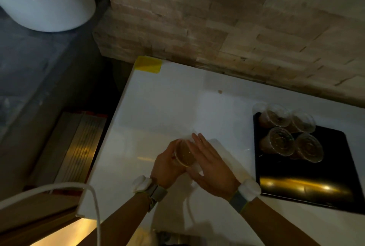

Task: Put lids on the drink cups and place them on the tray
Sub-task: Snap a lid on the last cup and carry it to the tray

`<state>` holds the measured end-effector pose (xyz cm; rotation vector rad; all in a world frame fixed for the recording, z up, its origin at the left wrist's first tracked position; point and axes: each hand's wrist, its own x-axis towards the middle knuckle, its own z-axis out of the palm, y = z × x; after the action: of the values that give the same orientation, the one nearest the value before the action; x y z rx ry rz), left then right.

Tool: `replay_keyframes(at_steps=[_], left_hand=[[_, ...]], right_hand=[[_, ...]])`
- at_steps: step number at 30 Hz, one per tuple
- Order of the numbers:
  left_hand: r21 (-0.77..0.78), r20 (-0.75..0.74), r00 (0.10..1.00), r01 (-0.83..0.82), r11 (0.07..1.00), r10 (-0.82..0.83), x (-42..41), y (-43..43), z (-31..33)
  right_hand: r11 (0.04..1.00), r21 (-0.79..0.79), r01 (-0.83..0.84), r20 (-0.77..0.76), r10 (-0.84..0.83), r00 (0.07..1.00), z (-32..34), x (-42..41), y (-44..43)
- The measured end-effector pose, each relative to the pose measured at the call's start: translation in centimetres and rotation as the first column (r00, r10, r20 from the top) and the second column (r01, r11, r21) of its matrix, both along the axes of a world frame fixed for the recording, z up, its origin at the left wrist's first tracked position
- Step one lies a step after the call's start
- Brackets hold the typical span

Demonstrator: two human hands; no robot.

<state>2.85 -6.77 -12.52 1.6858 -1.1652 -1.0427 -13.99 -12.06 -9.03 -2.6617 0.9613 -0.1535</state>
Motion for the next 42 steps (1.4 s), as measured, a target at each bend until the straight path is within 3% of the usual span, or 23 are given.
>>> replay_keyframes(at_steps=[6,18,22,25,29,32,35,38,40,42], left_hand=[[-0.015,0.028,0.999,0.034,0.999,-0.034,-0.4,0.5,0.2],[-0.032,0.178,0.981,0.081,0.996,-0.074,-0.3,0.4,-1.7],[-0.055,0.199,0.979,0.062,0.997,-0.050,-0.7,0.4,-1.9],[-0.105,0.194,0.981,0.027,0.994,-0.007,-1.1,0.3,-2.1],[-0.119,0.236,0.971,-0.001,0.993,0.029,-1.0,0.3,-2.5],[-0.119,0.340,0.940,0.041,0.992,0.002,-1.1,0.1,-2.4],[-0.133,0.336,0.941,0.003,0.991,0.042,-1.7,-0.2,-1.9],[-0.124,0.145,0.987,0.091,0.988,-0.073,-0.4,0.3,-0.7],[-0.080,0.164,0.981,0.118,0.990,-0.103,0.1,0.4,-0.8],[-0.056,0.199,0.977,0.093,0.994,-0.080,-0.4,0.3,-0.5]], right_hand=[[0.998,-0.068,-0.018,-0.160,0.007,0.987,-1.7,1.0,0.1],[0.941,-0.164,-0.295,-0.133,0.275,0.952,-1.1,2.1,-2.3],[0.976,-0.128,-0.178,-0.188,0.152,0.970,-1.2,2.5,-1.2],[0.996,-0.070,0.062,-0.242,-0.077,0.967,-0.9,3.9,0.3],[0.857,-0.025,0.515,-0.280,-0.500,0.819,0.4,7.7,3.0],[0.801,-0.004,0.599,-0.310,-0.570,0.761,1.0,8.7,3.5],[0.860,0.103,0.500,-0.255,-0.463,0.849,0.9,7.1,2.9],[0.990,-0.008,0.141,-0.228,-0.139,0.964,1.5,4.5,0.6],[0.979,-0.103,-0.177,-0.275,0.143,0.951,1.2,3.2,-1.6],[0.945,-0.096,-0.313,-0.258,0.280,0.925,0.5,2.7,-3.2]])
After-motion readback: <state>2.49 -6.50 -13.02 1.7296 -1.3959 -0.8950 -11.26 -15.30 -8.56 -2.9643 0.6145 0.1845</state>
